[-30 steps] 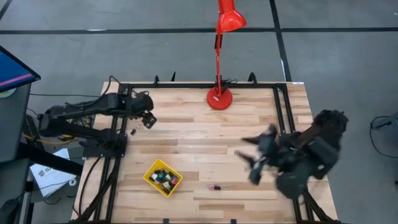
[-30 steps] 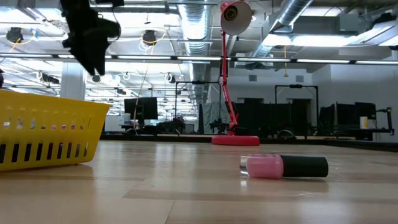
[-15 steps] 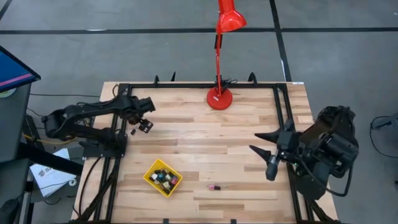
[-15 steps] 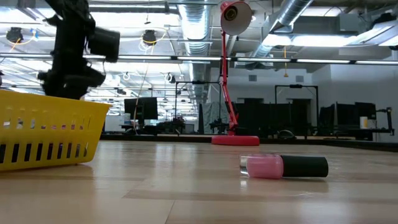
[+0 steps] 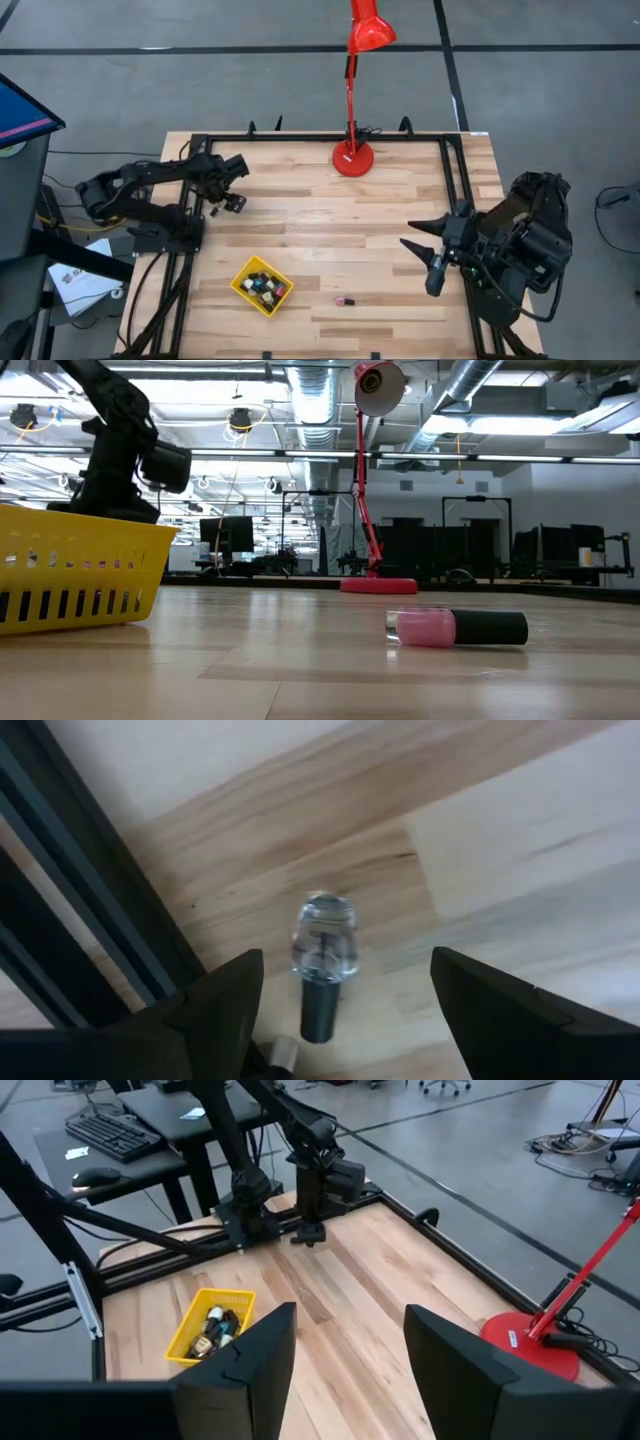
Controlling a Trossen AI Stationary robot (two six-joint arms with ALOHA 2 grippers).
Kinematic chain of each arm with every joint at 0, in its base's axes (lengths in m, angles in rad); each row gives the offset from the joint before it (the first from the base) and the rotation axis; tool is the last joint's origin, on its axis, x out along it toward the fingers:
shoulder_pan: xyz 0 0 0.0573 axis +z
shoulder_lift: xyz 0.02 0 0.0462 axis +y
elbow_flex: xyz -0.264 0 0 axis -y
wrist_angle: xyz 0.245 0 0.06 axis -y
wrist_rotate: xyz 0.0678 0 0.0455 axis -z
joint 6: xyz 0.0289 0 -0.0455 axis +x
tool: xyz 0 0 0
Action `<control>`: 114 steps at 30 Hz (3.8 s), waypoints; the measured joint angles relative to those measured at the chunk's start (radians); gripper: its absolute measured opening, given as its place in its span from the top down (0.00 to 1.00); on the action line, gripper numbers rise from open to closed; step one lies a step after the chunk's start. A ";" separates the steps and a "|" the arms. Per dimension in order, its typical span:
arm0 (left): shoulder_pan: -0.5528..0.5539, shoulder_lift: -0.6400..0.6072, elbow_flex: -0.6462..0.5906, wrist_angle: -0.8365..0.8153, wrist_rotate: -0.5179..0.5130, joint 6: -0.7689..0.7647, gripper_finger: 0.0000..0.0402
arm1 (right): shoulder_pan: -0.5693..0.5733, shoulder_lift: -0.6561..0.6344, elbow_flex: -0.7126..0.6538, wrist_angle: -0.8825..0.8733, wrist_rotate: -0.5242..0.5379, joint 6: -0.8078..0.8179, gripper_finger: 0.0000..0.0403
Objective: Pick & Place Nail Polish
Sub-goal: Put the transparent nail polish bottle into the yellow basket, then put the pink nail polish bottle into the yellow basket
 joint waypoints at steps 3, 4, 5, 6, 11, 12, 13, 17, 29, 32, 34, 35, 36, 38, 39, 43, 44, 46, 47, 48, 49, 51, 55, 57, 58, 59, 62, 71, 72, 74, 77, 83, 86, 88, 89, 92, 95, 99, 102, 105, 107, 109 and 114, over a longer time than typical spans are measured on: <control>0.017 0.052 -0.012 0.017 0.002 0.001 0.29 | 0.010 0.000 0.000 0.001 -0.002 0.013 0.55; 0.022 0.072 -0.020 0.026 0.014 0.001 0.29 | 0.013 0.000 0.000 0.001 -0.002 0.019 0.55; 0.028 0.094 -0.029 0.036 0.031 0.002 0.29 | 0.018 0.001 0.000 0.001 -0.003 0.025 0.55; 0.031 0.109 -0.032 0.046 0.048 0.005 0.29 | 0.022 0.005 0.000 0.001 -0.003 0.033 0.55; 0.028 0.148 -0.039 0.065 0.080 0.029 0.32 | 0.040 0.015 -0.001 0.000 -0.003 0.052 0.56; 0.028 0.148 -0.040 0.068 0.081 0.032 0.34 | 0.043 0.015 -0.001 0.000 -0.003 0.052 0.56; 0.028 0.148 -0.040 0.072 0.083 0.032 0.37 | 0.045 0.015 -0.001 0.001 -0.003 0.052 0.56; 0.028 0.138 -0.044 0.090 0.096 0.032 0.52 | 0.045 0.015 -0.001 0.002 -0.003 0.060 0.58; 0.027 0.137 -0.045 0.102 0.090 0.021 0.74 | 0.043 0.015 -0.001 -0.004 0.001 0.050 0.63; 0.027 0.119 -0.047 0.107 0.097 0.025 0.74 | 0.043 0.015 -0.001 -0.007 0.003 0.046 0.64; 0.021 0.087 -0.051 0.113 0.096 0.021 0.75 | 0.043 0.015 -0.001 -0.007 0.004 0.040 0.65; 0.020 0.070 -0.052 0.121 0.096 0.020 0.75 | 0.041 0.015 -0.001 -0.007 0.004 0.039 0.65; 0.020 0.045 -0.054 0.143 0.097 0.013 0.75 | 0.038 0.015 -0.001 -0.007 0.004 0.040 0.66; 0.020 -0.006 -0.048 0.162 0.098 0.001 0.75 | 0.034 0.014 -0.001 -0.007 0.004 0.039 0.66; 0.020 -0.029 -0.049 0.153 0.098 -0.002 0.75 | 0.031 0.014 -0.001 -0.007 0.004 0.040 0.67; 0.020 -0.110 -0.049 0.158 0.139 -0.022 0.75 | 0.029 0.014 -0.001 -0.007 0.004 0.039 0.68; 0.020 -0.133 -0.049 0.159 0.177 -0.023 0.75 | 0.029 0.014 -0.001 -0.007 0.004 0.040 0.68; 0.007 -0.184 -0.049 0.185 0.263 -0.024 0.75 | 0.029 0.014 -0.001 -0.007 0.004 0.040 0.68; -0.006 -0.213 -0.049 0.201 0.305 -0.024 0.75 | 0.029 0.014 -0.001 -0.007 0.004 0.040 0.68; -0.022 -0.241 -0.048 0.217 0.340 -0.025 0.75 | 0.029 0.014 0.000 -0.007 0.004 0.040 0.68; -0.042 -0.276 -0.049 0.230 0.372 -0.027 0.75 | 0.029 0.014 0.000 -0.007 0.004 0.040 0.68; -0.094 -0.340 -0.048 0.271 0.425 -0.033 0.75 | 0.025 0.014 0.000 -0.007 0.005 0.040 0.68; -0.234 -0.457 -0.048 0.333 0.501 -0.034 0.75 | 0.006 0.014 0.000 -0.006 0.004 0.035 0.68; -0.330 -0.507 -0.048 0.348 0.523 -0.035 0.75 | -0.008 0.014 0.000 -0.006 0.004 0.022 0.68; -0.384 -0.527 -0.048 0.361 0.533 -0.042 0.75 | -0.015 0.014 0.000 -0.006 0.004 0.018 0.68; -0.443 -0.545 -0.048 0.374 0.537 -0.049 0.75 | -0.023 0.014 0.000 -0.006 0.004 0.012 0.68; -0.642 -0.578 -0.047 0.436 0.528 -0.057 0.75 | -0.044 0.014 0.000 -0.006 0.003 -0.006 0.68; -1.186 -0.449 -0.046 0.602 0.111 -0.051 0.75 | -0.090 0.014 0.000 -0.006 -0.019 -0.013 0.68; -1.218 -0.415 -0.046 0.601 0.077 -0.051 0.75 | -0.096 0.014 0.000 -0.006 -0.028 -0.013 0.68; -1.266 -0.346 -0.046 0.600 0.023 -0.050 0.75 | -0.107 0.014 0.000 -0.006 -0.042 -0.013 0.68; -1.296 -0.238 -0.046 0.600 -0.014 -0.049 0.75 | -0.123 0.014 0.000 -0.006 -0.052 -0.013 0.68; -1.289 -0.076 -0.039 0.603 -0.045 -0.050 0.75 | -0.141 0.014 0.000 -0.006 -0.053 -0.013 0.68; -1.288 -0.045 -0.022 0.605 -0.053 -0.049 0.74 | -0.146 0.014 0.000 -0.006 -0.080 -0.013 0.68; -1.288 -0.036 -0.017 0.609 -0.054 -0.043 0.70 | -0.154 0.017 0.000 -0.006 -0.115 -0.013 0.68; -1.288 -0.036 -0.017 0.605 -0.053 -0.043 0.66 | -0.163 0.023 0.001 -0.006 -0.131 -0.013 0.68; -1.288 -0.036 -0.016 0.607 -0.036 -0.043 0.54 | -0.180 0.049 0.000 -0.007 -0.187 -0.042 0.64; -1.288 -0.037 -0.016 0.608 -0.001 -0.047 0.42 | -0.210 0.085 0.000 -0.007 -0.254 -0.075 0.57; -1.283 -0.063 0.018 0.605 0.025 -0.070 0.31 | -0.258 0.155 0.000 -0.006 -0.345 -0.124 0.46; -1.279 -0.129 0.056 0.605 0.010 -0.056 0.30 | -0.295 0.217 0.000 0.005 -0.425 -0.194 0.41; -1.278 -0.222 0.087 0.602 -0.050 -0.025 0.34 | -0.332 0.283 0.000 0.056 -0.526 -0.281 0.40; -1.278 -0.302 0.102 0.601 -0.102 -0.001 0.39 | -0.355 0.323 0.000 0.096 -0.611 -0.350 0.41; -1.278 -0.393 0.113 0.602 -0.163 0.005 0.43 | -0.380 0.371 0.000 0.133 -0.705 -0.409 0.41; -1.285 -0.661 0.118 0.599 -0.285 0.078 0.55 | -0.410 0.486 0.000 0.264 -0.907 -0.550 0.42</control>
